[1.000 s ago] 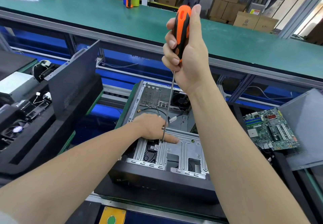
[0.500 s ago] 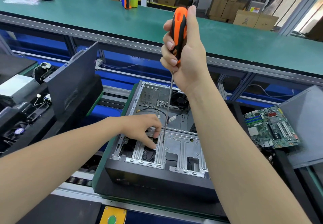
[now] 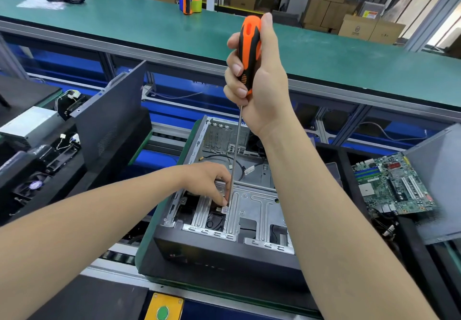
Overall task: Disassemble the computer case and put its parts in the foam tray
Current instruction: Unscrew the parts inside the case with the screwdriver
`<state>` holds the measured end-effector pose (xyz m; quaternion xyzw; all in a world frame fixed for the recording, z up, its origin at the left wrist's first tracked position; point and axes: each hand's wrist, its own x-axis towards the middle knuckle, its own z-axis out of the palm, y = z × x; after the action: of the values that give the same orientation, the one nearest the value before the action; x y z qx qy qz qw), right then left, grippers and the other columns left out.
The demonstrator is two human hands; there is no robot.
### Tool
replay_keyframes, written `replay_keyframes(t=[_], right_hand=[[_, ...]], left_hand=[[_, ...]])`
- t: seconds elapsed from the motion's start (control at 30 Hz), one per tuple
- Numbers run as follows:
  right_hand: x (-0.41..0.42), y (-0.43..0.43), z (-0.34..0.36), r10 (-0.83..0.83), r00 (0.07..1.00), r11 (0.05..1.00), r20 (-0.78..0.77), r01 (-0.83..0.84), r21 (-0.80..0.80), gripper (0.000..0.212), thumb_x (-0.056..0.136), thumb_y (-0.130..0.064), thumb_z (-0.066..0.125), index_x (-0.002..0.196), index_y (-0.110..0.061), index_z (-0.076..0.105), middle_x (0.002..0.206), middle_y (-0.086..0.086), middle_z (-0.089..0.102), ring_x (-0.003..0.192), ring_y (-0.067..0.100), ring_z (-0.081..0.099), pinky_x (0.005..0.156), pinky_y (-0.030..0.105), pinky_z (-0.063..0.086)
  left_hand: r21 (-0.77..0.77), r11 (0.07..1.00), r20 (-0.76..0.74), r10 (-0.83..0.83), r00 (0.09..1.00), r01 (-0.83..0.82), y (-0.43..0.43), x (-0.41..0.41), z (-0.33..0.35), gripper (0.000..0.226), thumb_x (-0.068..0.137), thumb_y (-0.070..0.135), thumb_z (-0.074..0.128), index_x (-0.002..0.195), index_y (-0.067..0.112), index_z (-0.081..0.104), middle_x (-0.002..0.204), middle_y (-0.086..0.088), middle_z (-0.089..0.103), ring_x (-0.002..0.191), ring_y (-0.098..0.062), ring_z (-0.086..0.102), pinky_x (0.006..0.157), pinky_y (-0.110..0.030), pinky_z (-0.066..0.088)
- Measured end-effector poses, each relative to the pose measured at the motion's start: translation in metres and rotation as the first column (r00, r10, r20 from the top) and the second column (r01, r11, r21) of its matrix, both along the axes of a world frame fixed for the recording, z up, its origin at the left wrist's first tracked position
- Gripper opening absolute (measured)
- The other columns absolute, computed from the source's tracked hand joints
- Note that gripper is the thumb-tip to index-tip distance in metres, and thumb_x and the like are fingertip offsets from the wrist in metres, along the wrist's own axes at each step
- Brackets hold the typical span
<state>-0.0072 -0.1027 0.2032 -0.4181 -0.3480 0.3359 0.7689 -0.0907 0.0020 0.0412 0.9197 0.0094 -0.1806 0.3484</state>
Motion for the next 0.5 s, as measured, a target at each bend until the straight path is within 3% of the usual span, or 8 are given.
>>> replay_keyframes(t=[0.17, 0.3, 0.5], right_hand=[[-0.0025, 0.0002, -0.0012, 0.009, 1.0, 1.0, -0.012, -0.009, 0.008, 0.061, 0.112, -0.058, 0.032, 0.091, -0.01, 0.065, 0.066, 0.002, 0.041, 0.048, 0.015, 0.025, 0.04, 0.025, 0.024], [-0.0037, 0.0006, -0.0037, 0.011, 1.0, 1.0, -0.024, -0.011, 0.01, 0.061, 0.111, -0.058, 0.032, 0.09, -0.011, 0.065, 0.066, 0.001, 0.041, 0.046, 0.014, 0.026, 0.04, 0.025, 0.024], [-0.0041, -0.0011, -0.0044, 0.026, 0.999, 1.0, -0.028, -0.026, 0.01, 0.061, 0.111, -0.058, 0.032, 0.09, -0.011, 0.064, 0.065, 0.001, 0.039, 0.046, 0.014, 0.023, 0.039, 0.025, 0.023]], left_hand=[[0.016, 0.995, -0.097, -0.097, 0.991, 0.099, -0.0024, 0.0051, 0.0082, 0.01, 0.087, 0.029, 0.08, 0.094, 0.025, 0.073, 0.11, 0.012, 0.066, 0.1, 0.003, 0.058, 0.091, -0.025, 0.043], [0.004, 0.995, -0.132, -0.101, 0.986, 0.102, -0.0024, 0.0074, 0.0095, 0.011, 0.086, 0.023, 0.08, 0.087, 0.029, 0.071, 0.111, 0.002, 0.068, 0.106, -0.016, 0.063, 0.096, -0.035, 0.049], [-0.008, 0.997, -0.168, -0.081, 0.982, 0.081, 0.0015, 0.0087, 0.0028, 0.012, 0.085, 0.03, 0.081, 0.091, 0.026, 0.071, 0.11, 0.008, 0.068, 0.107, -0.013, 0.062, 0.086, -0.025, 0.042]])
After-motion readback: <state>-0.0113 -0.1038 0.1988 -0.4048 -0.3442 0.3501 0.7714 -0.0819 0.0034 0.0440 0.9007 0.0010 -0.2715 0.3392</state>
